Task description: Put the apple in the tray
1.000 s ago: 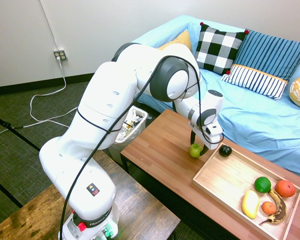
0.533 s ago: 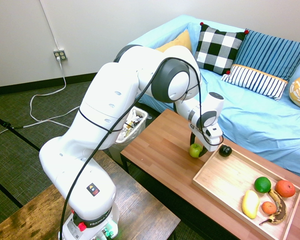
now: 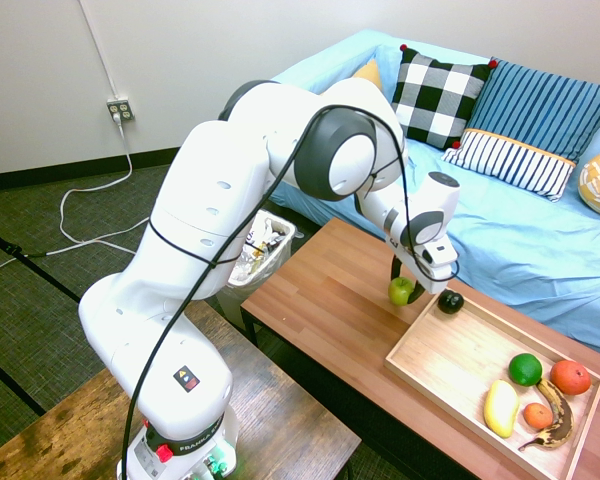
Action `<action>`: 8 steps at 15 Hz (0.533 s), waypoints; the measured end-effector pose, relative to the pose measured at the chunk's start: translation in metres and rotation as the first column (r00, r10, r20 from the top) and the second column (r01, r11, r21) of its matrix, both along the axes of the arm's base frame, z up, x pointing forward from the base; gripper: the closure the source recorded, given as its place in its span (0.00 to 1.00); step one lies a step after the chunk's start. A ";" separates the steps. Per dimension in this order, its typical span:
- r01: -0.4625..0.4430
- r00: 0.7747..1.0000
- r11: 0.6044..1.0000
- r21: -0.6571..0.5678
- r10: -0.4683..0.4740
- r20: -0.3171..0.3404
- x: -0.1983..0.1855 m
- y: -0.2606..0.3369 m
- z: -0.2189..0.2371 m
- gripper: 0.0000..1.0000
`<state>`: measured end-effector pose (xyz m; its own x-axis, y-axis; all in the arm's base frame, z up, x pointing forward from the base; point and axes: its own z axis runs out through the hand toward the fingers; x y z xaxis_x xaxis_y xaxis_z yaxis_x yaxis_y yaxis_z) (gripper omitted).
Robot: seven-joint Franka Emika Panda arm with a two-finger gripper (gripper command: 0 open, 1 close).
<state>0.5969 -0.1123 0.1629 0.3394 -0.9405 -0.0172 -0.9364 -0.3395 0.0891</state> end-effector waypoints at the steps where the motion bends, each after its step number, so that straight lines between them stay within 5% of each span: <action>1: 0.010 1.000 1.000 -0.003 -0.010 0.011 0.000 -0.013 0.019 1.00; 8: 0.114 0.993 0.993 -0.012 -0.113 0.029 -0.032 -0.137 0.050 1.00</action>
<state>0.5652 -0.2497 0.2132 0.2304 -0.9731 0.0041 -0.9710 -0.2297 0.0661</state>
